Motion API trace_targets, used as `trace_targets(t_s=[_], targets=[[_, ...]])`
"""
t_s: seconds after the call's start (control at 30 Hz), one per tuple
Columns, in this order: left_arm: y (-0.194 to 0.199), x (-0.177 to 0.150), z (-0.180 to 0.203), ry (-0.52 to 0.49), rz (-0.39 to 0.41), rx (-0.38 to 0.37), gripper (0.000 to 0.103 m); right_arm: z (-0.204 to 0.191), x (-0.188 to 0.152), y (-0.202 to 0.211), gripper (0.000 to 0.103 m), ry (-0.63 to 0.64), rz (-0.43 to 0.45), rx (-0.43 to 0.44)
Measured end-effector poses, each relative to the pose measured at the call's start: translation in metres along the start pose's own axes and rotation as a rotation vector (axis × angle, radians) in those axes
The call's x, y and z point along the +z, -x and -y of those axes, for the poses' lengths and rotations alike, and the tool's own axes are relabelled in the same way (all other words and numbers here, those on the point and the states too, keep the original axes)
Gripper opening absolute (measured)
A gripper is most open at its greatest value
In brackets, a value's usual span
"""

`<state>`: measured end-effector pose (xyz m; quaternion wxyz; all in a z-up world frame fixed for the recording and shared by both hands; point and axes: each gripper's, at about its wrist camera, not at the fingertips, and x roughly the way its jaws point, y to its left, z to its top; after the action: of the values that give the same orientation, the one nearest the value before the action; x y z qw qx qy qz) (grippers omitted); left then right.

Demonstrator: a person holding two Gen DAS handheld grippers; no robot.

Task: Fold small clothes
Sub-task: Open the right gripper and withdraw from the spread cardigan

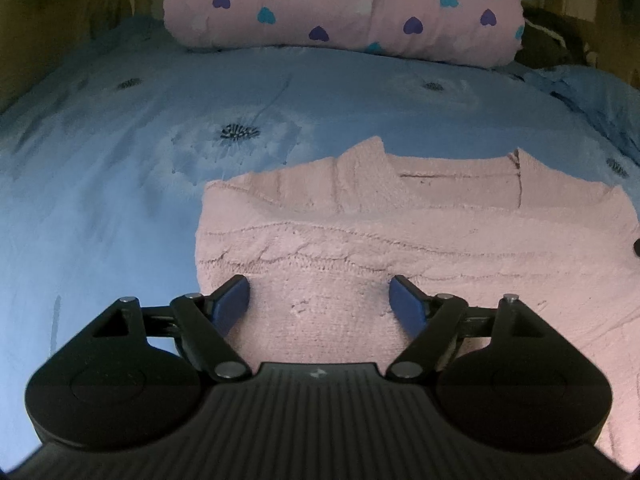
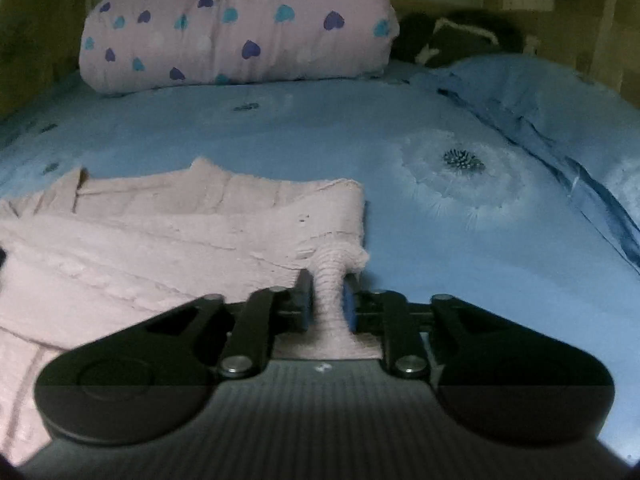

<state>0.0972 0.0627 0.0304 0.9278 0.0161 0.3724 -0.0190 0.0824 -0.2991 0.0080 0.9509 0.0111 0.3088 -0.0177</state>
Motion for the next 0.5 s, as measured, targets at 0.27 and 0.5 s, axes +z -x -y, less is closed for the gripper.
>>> trace_targets(t_s=[0.27,0.5], targets=[[0.011,-0.001,0.000,0.007,0.006,0.000,0.082,0.008,0.011,0.025,0.034,-0.105,0.033,-0.015],[0.048,-0.014,0.000,0.027,-0.001,-0.025,0.082,0.004,0.008,0.087,0.051,-0.143,0.130,0.083]])
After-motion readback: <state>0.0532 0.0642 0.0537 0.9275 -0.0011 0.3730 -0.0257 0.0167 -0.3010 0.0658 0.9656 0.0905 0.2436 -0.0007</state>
